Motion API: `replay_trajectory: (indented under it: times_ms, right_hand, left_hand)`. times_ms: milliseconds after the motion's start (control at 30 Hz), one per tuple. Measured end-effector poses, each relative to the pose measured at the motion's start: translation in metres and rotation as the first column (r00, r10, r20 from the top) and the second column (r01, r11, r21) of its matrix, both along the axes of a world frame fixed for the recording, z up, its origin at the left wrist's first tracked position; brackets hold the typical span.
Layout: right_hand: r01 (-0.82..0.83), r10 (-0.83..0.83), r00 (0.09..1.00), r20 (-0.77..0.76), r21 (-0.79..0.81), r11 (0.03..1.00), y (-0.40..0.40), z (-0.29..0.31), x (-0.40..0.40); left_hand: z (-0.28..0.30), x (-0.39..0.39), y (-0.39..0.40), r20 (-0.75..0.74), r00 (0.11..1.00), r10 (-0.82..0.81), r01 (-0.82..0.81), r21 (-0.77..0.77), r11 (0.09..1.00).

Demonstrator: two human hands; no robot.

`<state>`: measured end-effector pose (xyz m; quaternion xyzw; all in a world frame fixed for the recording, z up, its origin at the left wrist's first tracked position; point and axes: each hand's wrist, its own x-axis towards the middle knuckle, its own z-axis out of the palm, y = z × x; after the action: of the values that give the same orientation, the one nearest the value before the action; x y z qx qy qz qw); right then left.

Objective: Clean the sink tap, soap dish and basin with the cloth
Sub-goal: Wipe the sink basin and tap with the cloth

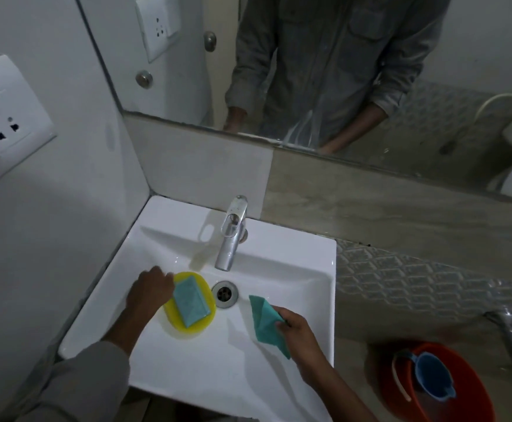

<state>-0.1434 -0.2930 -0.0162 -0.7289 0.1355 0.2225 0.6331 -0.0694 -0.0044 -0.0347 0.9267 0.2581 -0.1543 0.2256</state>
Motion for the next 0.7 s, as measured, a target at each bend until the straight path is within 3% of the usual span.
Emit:
replay_trajectory:
  times_ms: [67, 233, 300, 367, 433, 567, 700]
  right_hand:
    - [0.010, -0.010, 1.000, -0.026, -0.005, 1.000, 0.001, 0.001, -0.003]
    - [0.044, -0.043, 0.994, -0.102, 0.006, 0.999, 0.004, 0.000, -0.011]
    - [0.026, -0.027, 0.993, -0.117, -0.007, 1.000, 0.004, 0.000, -0.013]
    - [0.024, -0.026, 0.993, -0.119, -0.022, 0.999, 0.000, 0.000, -0.014]
    - [0.045, -0.048, 0.991, -0.128, -0.028, 0.999, -0.005, -0.002, -0.012]
    - [0.077, -0.079, 0.986, -0.149, -0.017, 0.997, -0.012, -0.006, -0.008]
    - [0.067, -0.064, 0.982, -0.180, 0.011, 0.998, -0.013, -0.009, -0.007]
  left_hand:
    - [-0.008, -0.006, 0.003, -0.039, 0.995, -0.095, 0.095, -0.013, 0.995]
    - [-0.012, -0.002, 0.002, -0.030, 0.996, 0.088, -0.092, -0.266, 0.959]
    - [-0.011, -0.001, 0.002, -0.055, 0.973, 0.223, -0.225, -0.430, 0.874]
    - [-0.010, -0.005, 0.003, -0.114, 0.934, 0.339, -0.337, -0.596, 0.729]
    - [-0.007, -0.012, 0.005, -0.153, 0.927, 0.343, -0.346, -0.702, 0.622]
    - [-0.003, -0.031, 0.000, -0.123, 0.947, 0.297, -0.279, -0.773, 0.569]
    - [-0.006, -0.041, -0.017, -0.125, 0.915, 0.383, -0.338, -0.755, 0.562]
